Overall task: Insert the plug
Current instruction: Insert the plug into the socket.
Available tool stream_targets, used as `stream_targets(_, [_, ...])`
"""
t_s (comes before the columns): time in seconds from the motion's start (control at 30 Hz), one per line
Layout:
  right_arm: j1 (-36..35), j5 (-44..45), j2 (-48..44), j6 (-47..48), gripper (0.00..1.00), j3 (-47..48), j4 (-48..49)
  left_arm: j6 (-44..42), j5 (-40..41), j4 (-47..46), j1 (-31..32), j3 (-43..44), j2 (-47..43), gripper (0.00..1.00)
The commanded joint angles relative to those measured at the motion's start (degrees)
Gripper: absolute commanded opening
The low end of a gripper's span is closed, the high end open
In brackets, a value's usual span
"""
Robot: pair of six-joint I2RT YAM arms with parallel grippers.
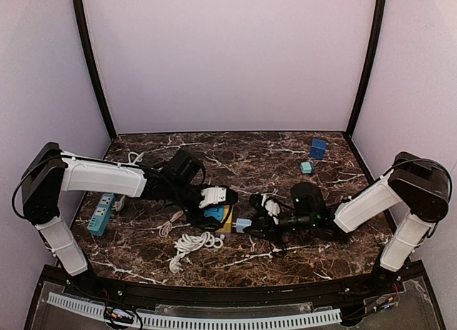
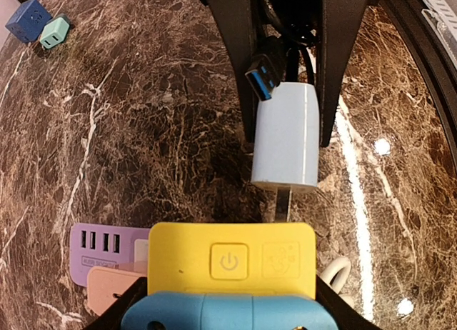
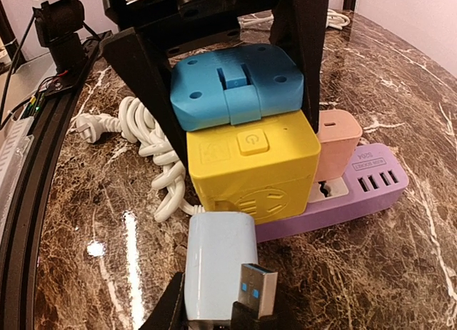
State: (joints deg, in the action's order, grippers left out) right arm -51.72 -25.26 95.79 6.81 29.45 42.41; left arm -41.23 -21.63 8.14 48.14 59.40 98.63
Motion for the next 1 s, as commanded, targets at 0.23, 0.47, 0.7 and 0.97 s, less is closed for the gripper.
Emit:
stream_targets(0.23, [2.86, -1.52, -0.43, 2.29, 0.00, 0.85, 3.24, -6.48, -1.80, 6.77, 0.21, -3.24, 7.71, 0.25])
stream_targets(0.47, [2.86, -2.54, -0.15, 2.03, 0.00, 0.10, 3.11, -5.77, -3.10, 6.18, -0.78, -2.58, 8.56, 0.25])
stream_targets(0.7, [2.86, -1.97, 0.27, 1.00, 0.00, -0.99, 3.05, -6.69, -2.54, 5.37, -1.07, -3.24, 8.60, 0.25])
stream_targets(0.97, [2.89, -1.13, -1.99, 0.56, 0.00, -2.29, 1.79, -6.76, -2.28, 5.09, -1.16, -3.52, 8.85, 0.25])
